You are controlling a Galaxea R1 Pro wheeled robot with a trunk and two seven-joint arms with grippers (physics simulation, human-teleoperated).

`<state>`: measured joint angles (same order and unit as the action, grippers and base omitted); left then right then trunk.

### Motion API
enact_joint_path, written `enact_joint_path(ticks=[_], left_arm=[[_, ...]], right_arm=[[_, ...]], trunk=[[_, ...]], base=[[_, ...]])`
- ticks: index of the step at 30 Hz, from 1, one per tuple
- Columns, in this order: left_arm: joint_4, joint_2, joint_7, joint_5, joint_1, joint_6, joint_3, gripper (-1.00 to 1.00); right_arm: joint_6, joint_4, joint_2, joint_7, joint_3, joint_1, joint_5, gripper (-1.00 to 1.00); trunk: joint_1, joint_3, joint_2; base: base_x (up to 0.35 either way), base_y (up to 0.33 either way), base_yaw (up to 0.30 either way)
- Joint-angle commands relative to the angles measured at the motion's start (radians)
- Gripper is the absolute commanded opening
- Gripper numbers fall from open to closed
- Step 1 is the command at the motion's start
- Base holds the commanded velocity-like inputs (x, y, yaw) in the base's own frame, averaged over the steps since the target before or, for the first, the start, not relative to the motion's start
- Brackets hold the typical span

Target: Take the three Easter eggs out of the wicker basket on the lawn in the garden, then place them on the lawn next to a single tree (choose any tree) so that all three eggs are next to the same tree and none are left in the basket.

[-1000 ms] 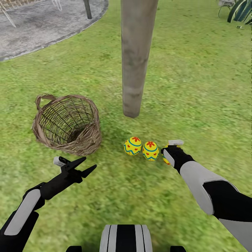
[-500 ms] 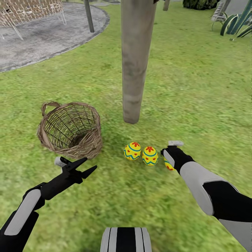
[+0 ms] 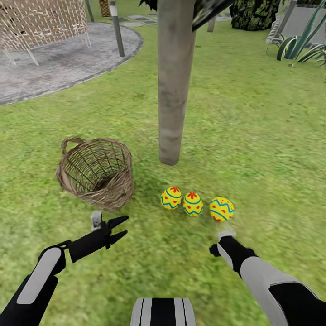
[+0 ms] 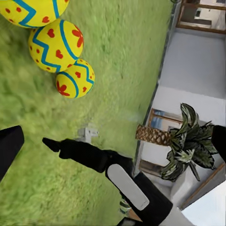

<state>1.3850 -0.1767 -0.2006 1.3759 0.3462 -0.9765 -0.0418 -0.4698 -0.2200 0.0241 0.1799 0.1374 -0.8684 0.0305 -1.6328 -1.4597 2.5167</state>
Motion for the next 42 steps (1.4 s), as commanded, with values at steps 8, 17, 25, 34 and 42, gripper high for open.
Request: enact_joint_path(ticks=[8,17,25,34,42], left_arm=[[-0.181,-0.009,0.246,-0.012,-0.008,-0.003,0.002,1.0],[-0.484,-0.048,0.199,-0.369,-0.009,0.208,0.01,1.0],[-0.617,-0.105,0.075,-0.399,-0.009,0.354,0.154,1.0],[-0.685,-0.095,0.069,-0.503,-0.009,0.496,0.186,1.0],[-0.771,-0.067,0.033,-0.506,-0.009,0.618,0.317,1.0]], right_arm=[[0.088,0.006,0.001,-0.002,0.01,0.168,-0.091,1.0],[0.302,0.146,0.002,-0.002,0.01,0.215,-0.206,1.0],[0.477,0.181,-0.003,-0.105,0.006,0.273,-0.196,1.0],[0.498,0.184,-0.004,-0.107,0.005,0.288,-0.196,1.0],[0.503,0.209,-0.006,-0.096,0.002,0.302,-0.191,1.0]], trunk=[[0.004,0.031,-0.002],[0.008,0.065,-0.004],[0.011,0.096,-0.006],[0.015,0.131,-0.008],[0.019,0.162,-0.01]], base=[[0.0,0.0,0.0],[0.0,0.0,0.0],[0.0,0.0,0.0],[0.0,0.0,0.0],[0.0,0.0,0.0]])
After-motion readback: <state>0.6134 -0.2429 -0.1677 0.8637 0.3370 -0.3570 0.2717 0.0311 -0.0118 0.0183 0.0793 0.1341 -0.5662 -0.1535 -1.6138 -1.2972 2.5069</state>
